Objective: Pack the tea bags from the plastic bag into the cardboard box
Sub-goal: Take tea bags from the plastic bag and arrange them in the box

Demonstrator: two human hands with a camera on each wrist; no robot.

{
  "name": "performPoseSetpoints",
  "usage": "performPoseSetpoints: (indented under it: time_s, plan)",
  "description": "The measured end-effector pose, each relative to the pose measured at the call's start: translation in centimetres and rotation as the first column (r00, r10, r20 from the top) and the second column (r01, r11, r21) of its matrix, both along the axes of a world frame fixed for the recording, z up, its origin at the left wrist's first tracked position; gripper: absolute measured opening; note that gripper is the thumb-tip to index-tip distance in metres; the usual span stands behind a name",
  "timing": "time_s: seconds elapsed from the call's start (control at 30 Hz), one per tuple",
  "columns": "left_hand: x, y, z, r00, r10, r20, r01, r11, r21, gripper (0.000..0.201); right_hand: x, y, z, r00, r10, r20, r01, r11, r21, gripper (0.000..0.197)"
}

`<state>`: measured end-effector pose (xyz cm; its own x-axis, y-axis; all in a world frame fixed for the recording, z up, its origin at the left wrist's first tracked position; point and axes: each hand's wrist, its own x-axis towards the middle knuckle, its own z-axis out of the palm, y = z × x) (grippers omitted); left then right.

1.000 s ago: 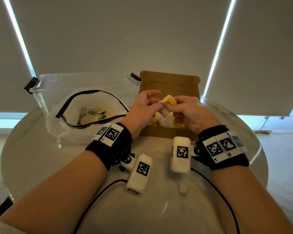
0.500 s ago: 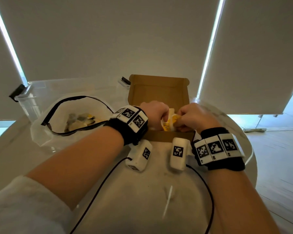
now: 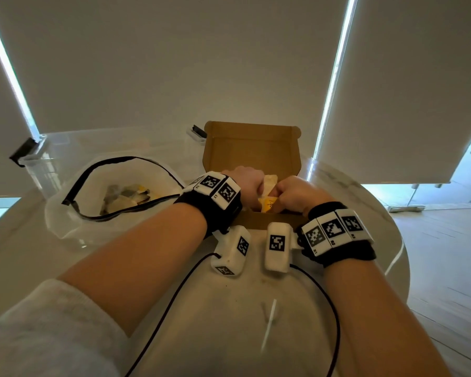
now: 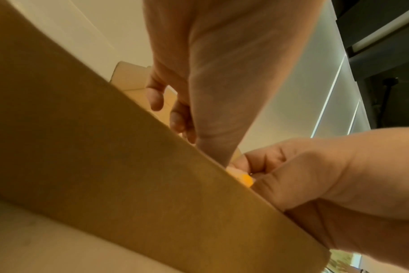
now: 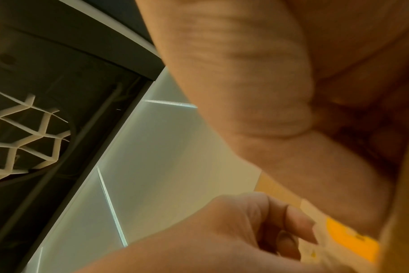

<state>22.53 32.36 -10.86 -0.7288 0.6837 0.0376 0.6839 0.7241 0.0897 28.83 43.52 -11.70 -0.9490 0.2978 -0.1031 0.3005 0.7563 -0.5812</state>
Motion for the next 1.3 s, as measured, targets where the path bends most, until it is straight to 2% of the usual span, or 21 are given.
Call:
performPoseSetpoints:
  time_s: [0.13, 0.2, 0.27, 0.4, 0.53, 0.63, 0.7, 0.77, 0.8, 0.9, 0.97, 1.03, 1.07, 1.13, 1.2, 1.27, 1.3]
  plan:
    - [0.2, -0.2, 0.0, 0.996, -0.005, 0.094, -0.004, 0.995, 0.096, 0.04, -0.7, 0.0, -0.6, 0.999, -0.048, -0.025, 0.049, 0.998, 0.028, 0.023]
    - [0.5, -0.6, 0.3, 0.988, -0.015, 0.154, -0.02, 0.974, 0.225, 0.039, -0.7, 0.3, -0.7, 0.997, -0.069, -0.032, 0.07, 0.997, 0.035, 0.029]
    - [0.9, -1.5, 0.8, 0.989, -0.049, 0.137, -0.003, 0.933, 0.36, 0.034, -0.8, 0.9, -0.7, 0.99, -0.119, -0.077, 0.119, 0.993, -0.006, 0.035]
    - [2.3, -4.9, 2.1, 0.992, -0.08, 0.101, -0.005, 0.76, 0.649, 0.033, -0.9, 1.4, -0.4, 0.959, -0.226, -0.171, 0.225, 0.974, -0.026, 0.012]
    - [3.2, -9.9, 4.2, 0.996, -0.017, 0.09, -0.066, 0.542, 0.838, 0.039, -1.7, 0.9, -0.5, 0.976, -0.191, -0.1, 0.192, 0.981, 0.002, 0.023]
    - [3.7, -15.0, 5.2, 0.987, 0.161, -0.007, -0.061, 0.412, 0.909, 0.037, -1.4, 0.9, -0.2, 0.954, -0.247, -0.168, 0.247, 0.969, -0.025, 0.02]
    - [4.0, -18.6, 4.6, 0.946, 0.324, -0.024, -0.1, 0.362, 0.927, 0.035, -0.9, 0.5, 0.2, 0.913, -0.261, -0.314, 0.255, 0.965, -0.061, 0.026]
    - [4.1, -21.6, 3.4, 0.906, 0.424, 0.013, -0.16, 0.314, 0.936, 0.035, -0.2, -0.9, 0.8, 0.867, -0.198, -0.458, 0.183, 0.98, -0.077, 0.034]
    - [4.1, -22.8, 2.8, 0.884, 0.466, 0.031, -0.198, 0.314, 0.929, 0.035, 0.0, -2.3, 1.2, 0.847, -0.127, -0.516, 0.109, 0.992, -0.066, 0.033]
    - [3.9, -24.4, 1.3, 0.811, 0.578, 0.087, -0.374, 0.397, 0.838, 0.031, 0.1, -7.8, 2.2, 0.782, 0.173, -0.599, -0.199, 0.98, 0.023, 0.021]
    - [3.5, -24.3, 0.4, 0.801, 0.582, 0.14, -0.472, 0.47, 0.746, 0.022, 0.1, -11.8, 2.6, 0.703, 0.386, -0.598, -0.416, 0.904, 0.096, 0.017]
    - [3.0, -23.9, -0.3, 0.793, 0.59, 0.149, -0.545, 0.579, 0.606, 0.01, -0.6, -15.3, 2.8, 0.625, 0.542, -0.561, -0.564, 0.811, 0.156, 0.017]
    - [2.8, -23.8, -0.7, 0.781, 0.607, 0.147, -0.582, 0.621, 0.525, 0.016, -1.2, -16.8, 2.6, 0.606, 0.591, -0.533, -0.603, 0.778, 0.176, 0.019]
    - [2.1, -24.0, -1.7, 0.732, 0.66, 0.17, -0.67, 0.649, 0.361, 0.053, -3.0, -19.2, 2.4, 0.611, 0.673, -0.417, -0.637, 0.731, 0.247, 0.023]
    - [1.9, -23.8, -2.5, 0.704, 0.688, 0.177, -0.709, 0.664, 0.238, 0.087, -4.4, -20.9, 2.4, 0.645, 0.749, -0.15, -0.648, 0.641, 0.413, 0.03]
    - [1.9, -23.7, -2.9, 0.701, 0.69, 0.178, -0.712, 0.668, 0.217, 0.096, -5.2, -21.8, 2.3, 0.623, 0.769, 0.143, -0.723, 0.497, 0.48, 0.035]
    - [2.0, -23.6, -3.0, 0.699, 0.69, 0.188, -0.715, 0.663, 0.223, 0.097, -5.5, -22.0, 2.3, 0.59, 0.776, 0.224, -0.773, 0.464, 0.433, 0.033]
